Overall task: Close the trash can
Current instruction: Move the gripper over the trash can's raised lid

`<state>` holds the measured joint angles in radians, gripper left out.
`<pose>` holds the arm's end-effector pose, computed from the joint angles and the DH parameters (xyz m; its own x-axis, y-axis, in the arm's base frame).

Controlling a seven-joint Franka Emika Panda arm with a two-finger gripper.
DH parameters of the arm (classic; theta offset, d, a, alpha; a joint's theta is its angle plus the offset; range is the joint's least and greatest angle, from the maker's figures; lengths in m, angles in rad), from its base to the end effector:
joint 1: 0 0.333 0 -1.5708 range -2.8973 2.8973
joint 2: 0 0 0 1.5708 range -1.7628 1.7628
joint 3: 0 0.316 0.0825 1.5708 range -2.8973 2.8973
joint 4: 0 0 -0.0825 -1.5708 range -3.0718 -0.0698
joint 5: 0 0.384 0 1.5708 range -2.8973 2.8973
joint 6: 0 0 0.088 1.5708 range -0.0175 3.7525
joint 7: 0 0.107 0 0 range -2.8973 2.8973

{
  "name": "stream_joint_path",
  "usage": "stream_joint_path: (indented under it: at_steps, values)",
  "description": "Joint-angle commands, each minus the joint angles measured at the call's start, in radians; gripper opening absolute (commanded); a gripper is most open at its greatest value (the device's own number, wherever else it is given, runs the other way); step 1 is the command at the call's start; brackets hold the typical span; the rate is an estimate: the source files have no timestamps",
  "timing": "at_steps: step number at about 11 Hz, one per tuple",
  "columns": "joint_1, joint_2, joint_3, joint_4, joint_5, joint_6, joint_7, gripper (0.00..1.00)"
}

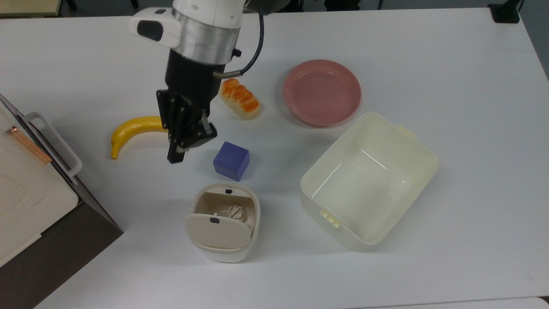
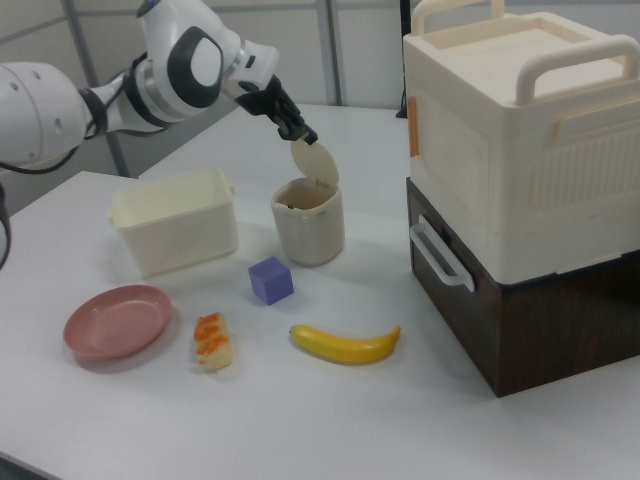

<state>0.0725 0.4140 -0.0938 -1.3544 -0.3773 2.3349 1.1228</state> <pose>0.7269 -0.0075 0.5539 0.4162 -0.7124 0.5651 -0.7287 -0.6330 -0.2614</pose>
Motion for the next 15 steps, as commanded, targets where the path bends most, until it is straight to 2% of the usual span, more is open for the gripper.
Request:
stream_joint_path:
  at_steps: [1, 2, 4, 5, 6, 9, 13, 15]
  values:
    - [0.01, 0.152, -0.014, 0.193, -0.006, 0.021, 0.146, 0.0]
    - [0.019, 0.193, -0.014, 0.234, -0.006, 0.023, 0.169, 0.0]
    - [0.047, 0.277, -0.018, 0.376, -0.008, 0.035, 0.21, 0.0]
    - [0.061, 0.292, -0.021, 0.411, -0.012, 0.056, 0.219, 0.0]
    - [0.066, 0.29, -0.023, 0.412, -0.018, 0.114, 0.226, 0.0]
    - [0.078, 0.301, -0.053, 0.414, -0.02, 0.156, 0.238, 0.0]
    - [0.076, 0.322, -0.052, 0.38, -0.035, 0.156, 0.229, 0.0]
    - [0.073, 0.321, -0.047, 0.359, -0.037, 0.147, 0.172, 0.0]
